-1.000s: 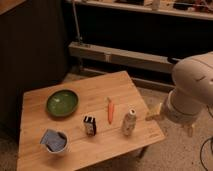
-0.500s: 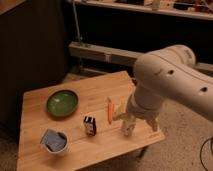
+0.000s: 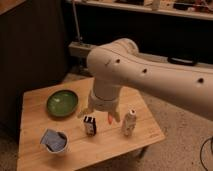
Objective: Move the arm in a circular motion
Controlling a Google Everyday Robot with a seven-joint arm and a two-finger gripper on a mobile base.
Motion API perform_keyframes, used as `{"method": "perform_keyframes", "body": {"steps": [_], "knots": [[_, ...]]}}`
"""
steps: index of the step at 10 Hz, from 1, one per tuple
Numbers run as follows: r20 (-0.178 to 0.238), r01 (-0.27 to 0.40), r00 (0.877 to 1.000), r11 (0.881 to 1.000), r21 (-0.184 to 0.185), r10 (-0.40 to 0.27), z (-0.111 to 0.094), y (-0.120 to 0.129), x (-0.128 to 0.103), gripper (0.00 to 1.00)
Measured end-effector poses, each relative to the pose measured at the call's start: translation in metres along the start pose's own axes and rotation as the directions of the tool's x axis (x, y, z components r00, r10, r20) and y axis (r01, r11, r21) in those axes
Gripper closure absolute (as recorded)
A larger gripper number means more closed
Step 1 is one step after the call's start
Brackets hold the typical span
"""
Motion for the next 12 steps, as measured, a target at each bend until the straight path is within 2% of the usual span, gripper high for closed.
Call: {"method": "perform_keyframes", "body": {"steps": [2,3,4,6,7,9,11,12], "knots": [[-0.020,0.088,0.996,0.996,0.001,-0.088,0.018,0.043,-0.030,0.20],[-0.024,0.113,0.993,0.994,0.006,-0.113,0.024,0.056,-0.043,0.20],[-0.029,0.151,0.988,0.988,0.023,-0.150,0.035,0.072,-0.068,0.20],[-0.034,0.149,0.988,0.986,0.069,-0.147,0.046,0.085,-0.112,0.20],[-0.033,0.133,0.991,0.987,0.088,-0.131,0.048,0.085,-0.129,0.20],[-0.017,0.077,0.997,0.987,0.142,-0.075,0.049,0.070,-0.166,0.20],[0.005,0.011,1.000,0.983,0.181,-0.012,0.043,0.045,-0.187,0.20],[0.025,-0.037,0.999,0.977,0.208,0.033,0.037,0.020,-0.194,0.20]]}}
